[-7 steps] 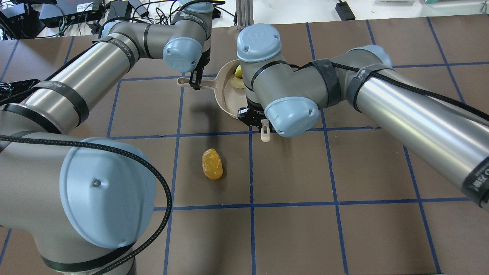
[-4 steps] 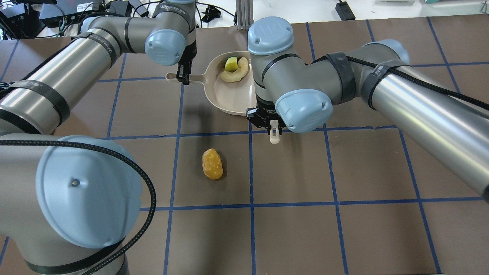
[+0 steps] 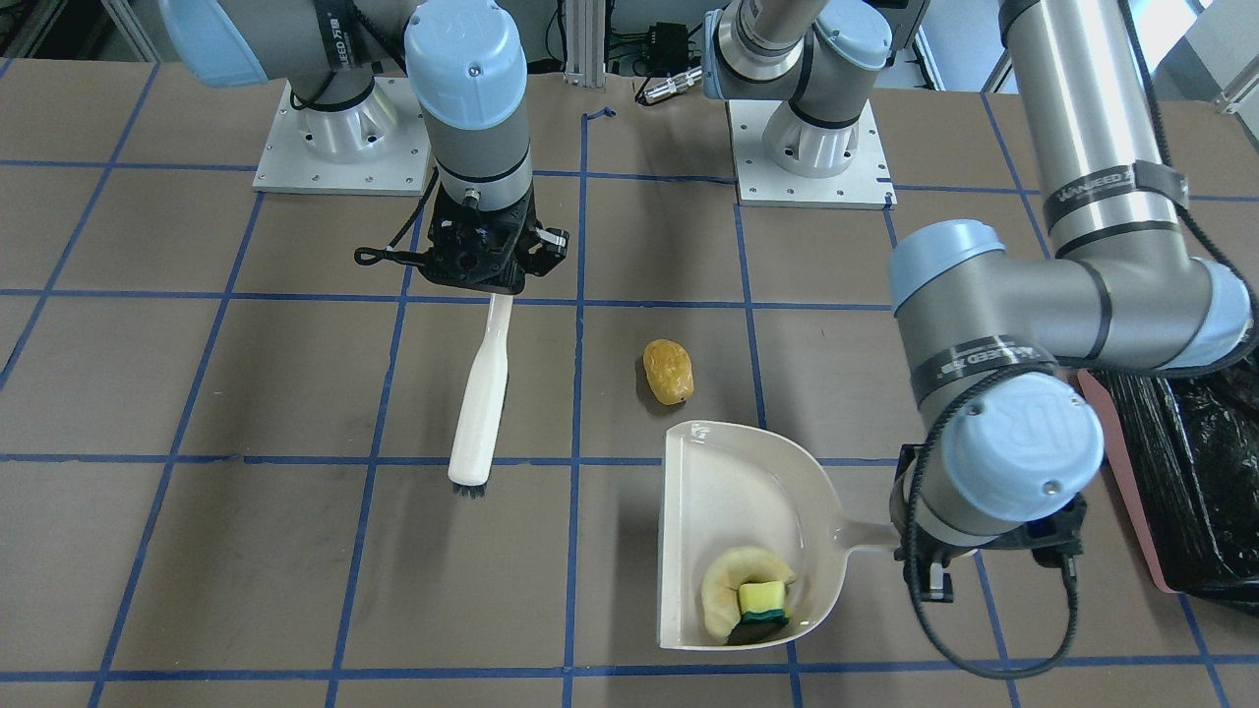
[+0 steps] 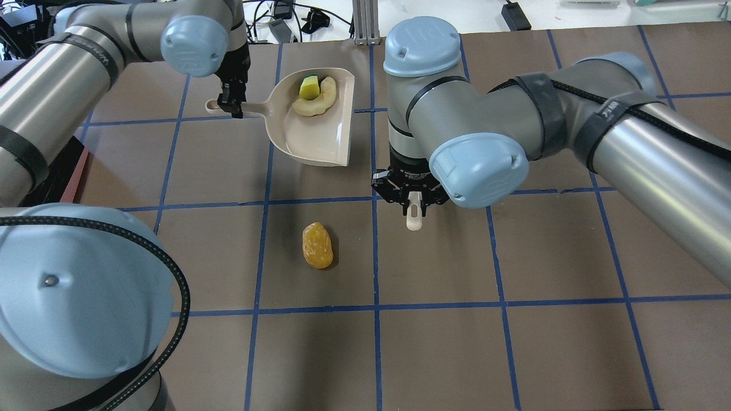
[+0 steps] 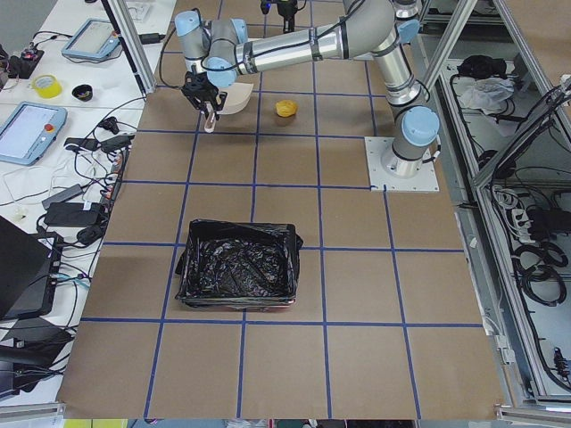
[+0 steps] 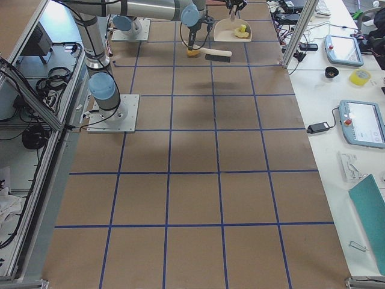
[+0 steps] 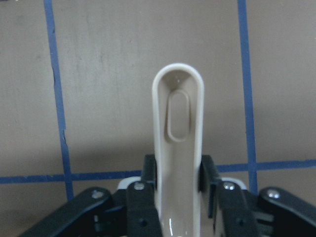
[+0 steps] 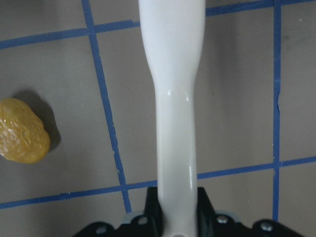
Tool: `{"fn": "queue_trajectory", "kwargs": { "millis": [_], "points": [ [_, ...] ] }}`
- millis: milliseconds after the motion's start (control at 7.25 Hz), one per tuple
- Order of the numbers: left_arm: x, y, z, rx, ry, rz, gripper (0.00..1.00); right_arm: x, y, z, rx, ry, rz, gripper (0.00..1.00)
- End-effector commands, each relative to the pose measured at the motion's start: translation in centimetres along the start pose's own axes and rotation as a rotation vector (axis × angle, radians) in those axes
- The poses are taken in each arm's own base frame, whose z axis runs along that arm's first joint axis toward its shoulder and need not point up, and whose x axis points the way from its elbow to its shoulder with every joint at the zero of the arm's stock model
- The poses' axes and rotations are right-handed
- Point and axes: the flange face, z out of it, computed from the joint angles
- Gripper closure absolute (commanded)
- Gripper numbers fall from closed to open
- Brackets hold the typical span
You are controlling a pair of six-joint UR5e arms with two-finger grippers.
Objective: Sweep and dump trash into bin
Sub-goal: 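Move the dustpan beside the yellow potato with the left gripper while the brush follows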
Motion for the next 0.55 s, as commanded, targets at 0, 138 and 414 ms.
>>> {"fn": "queue_trajectory", "kwargs": {
  "millis": [0,138,414],
  "points": [
    [-3.8,-6.6,1.0,-0.006,-0.072,0.011,1.0,1.3,3.0,0.5,-0.005,-0.008,0.024,1.0],
    [-6.3,-7.1,3.2,0.024,-0.117,0.021,1.0,1.6,4.3,0.2,0.0,-0.017,0.016,1.0],
    [-10.1,-8.4,7.5,0.133,-0.105,-0.034,1.0,2.1,6.0,2.8,-0.052,0.001,0.006,1.0]
  ]
}}
